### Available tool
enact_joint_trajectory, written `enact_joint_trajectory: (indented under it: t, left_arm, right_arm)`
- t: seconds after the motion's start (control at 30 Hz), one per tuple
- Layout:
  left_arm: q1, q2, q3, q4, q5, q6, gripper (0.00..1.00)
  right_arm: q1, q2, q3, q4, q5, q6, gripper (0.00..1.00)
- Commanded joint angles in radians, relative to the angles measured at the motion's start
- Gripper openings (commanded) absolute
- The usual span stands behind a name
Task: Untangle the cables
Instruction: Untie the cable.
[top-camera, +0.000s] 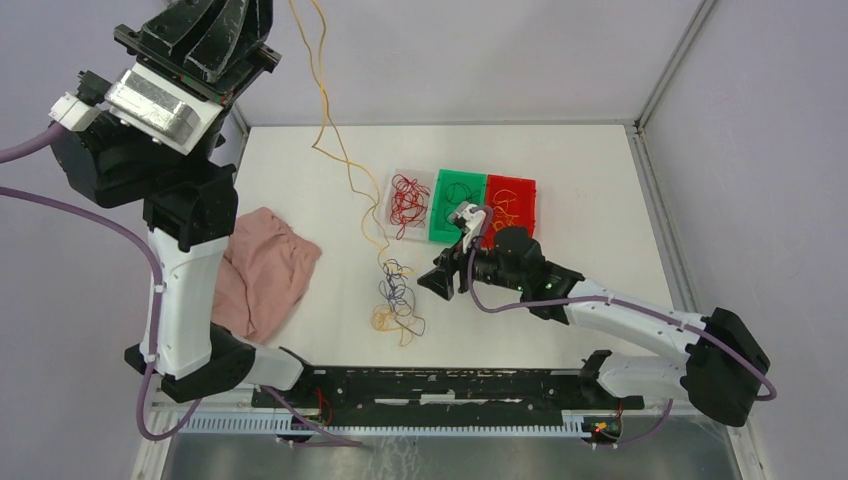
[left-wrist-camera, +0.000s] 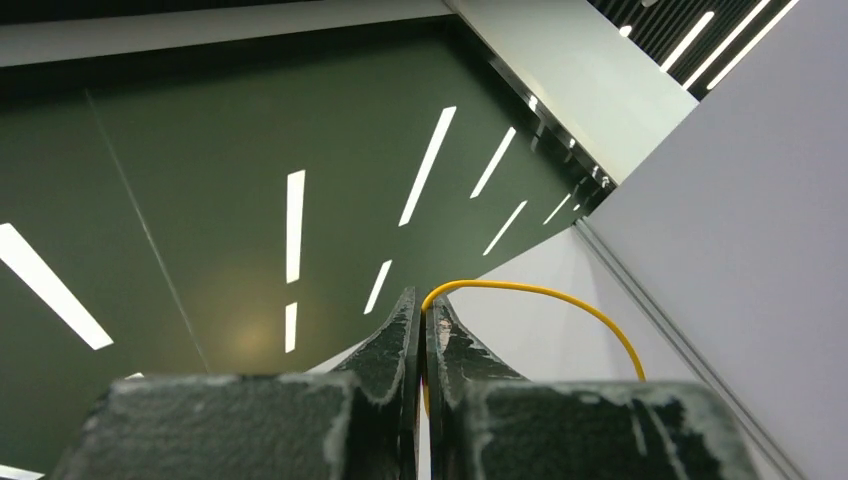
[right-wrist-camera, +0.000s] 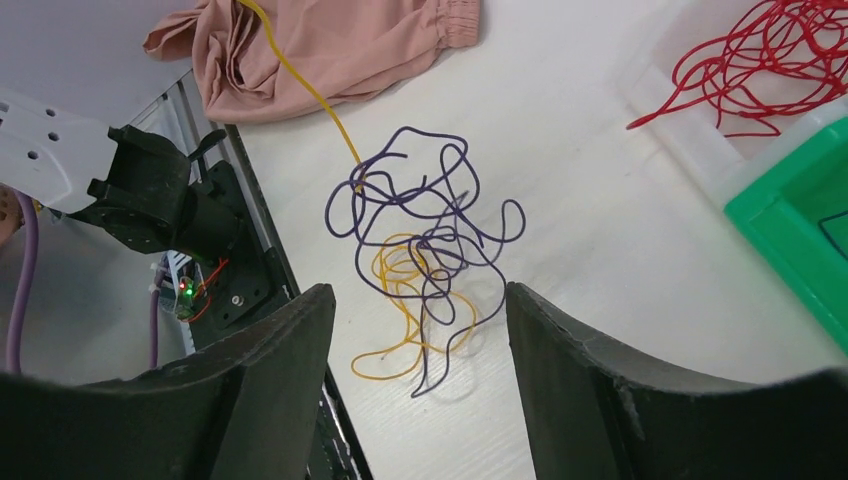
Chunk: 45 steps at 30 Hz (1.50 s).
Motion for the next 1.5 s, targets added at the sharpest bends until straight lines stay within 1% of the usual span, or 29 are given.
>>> enact_joint_trajectory:
  t: [0.0,0.1,0.23,0.33,0.47,0.57,0.6,0.7,0.77,1.03,1.1,1.23,1.3,1.33,1.4,1.47]
  left_arm:
    - [-0.004,0.017,0.074,0.034,-0.038,0.031,0.03]
    - [-0.004,-0.006,0.033,0.033,0.045,-0.006,0.03]
    - [-0.004,-0.002,0.037,0.031,0.048,-0.013,0.03]
    - [-0.004,0.006,0.062,0.015,0.053,-0.008,0.03]
    - [-0.004,0.015,0.077,0.007,0.056,-0.007,0.03]
    - [-0.005,0.018,0.087,0.004,0.058,-0.006,0.03]
    - [-0.004,0.019,0.091,0.004,0.059,-0.004,0.03]
    - [-0.004,0.030,0.120,0.003,0.059,0.005,0.03]
    - [-0.004,0.039,0.143,0.004,0.060,0.023,0.03]
    - [-0.003,0.043,0.159,0.087,0.033,0.095,0.03]
    - [-0.004,0.046,0.161,0.128,0.005,0.116,0.03]
    - [-0.003,0.069,0.195,0.219,-0.076,0.173,0.03]
    - [-0.003,0.076,0.206,0.257,-0.100,0.206,0.03]
    - [-0.003,0.078,0.215,0.256,-0.108,0.207,0.03]
    - [-0.003,0.070,0.221,0.190,-0.091,0.185,0.03]
    - [-0.003,0.034,0.157,0.149,-0.056,0.158,0.03]
  right_arm:
    - [0.003,-0.033,0.102,-0.058,0.017,-0.073,0.70]
    - [0.003,0.011,0.175,-0.009,-0.027,-0.070,0.71]
    - [0.020,0.143,0.290,0.067,-0.112,-0.028,0.71]
    - [0.062,0.252,0.377,0.054,-0.094,-0.041,0.71]
    - [0.099,0.389,0.451,0.070,-0.029,-0.047,0.70]
    - [0.117,0.475,0.479,0.087,0.011,-0.044,0.66]
    - [0.118,0.497,0.479,0.088,0.036,-0.040,0.63]
    - [0.119,0.544,0.425,0.145,0.102,-0.017,0.56]
    - [0.119,0.557,0.351,0.192,0.137,-0.006,0.53]
    - [0.117,0.564,0.073,0.360,0.256,0.016,0.45]
    - [0.118,0.566,0.022,0.403,0.272,0.026,0.45]
    - [0.118,0.567,-0.048,0.471,0.288,0.047,0.50]
    - [0.116,0.561,-0.088,0.501,0.302,0.057,0.51]
    - [0.116,0.559,-0.102,0.514,0.307,0.064,0.52]
    - [0.116,0.546,-0.116,0.531,0.304,0.068,0.53]
    - [0.116,0.506,-0.111,0.516,0.295,0.067,0.58]
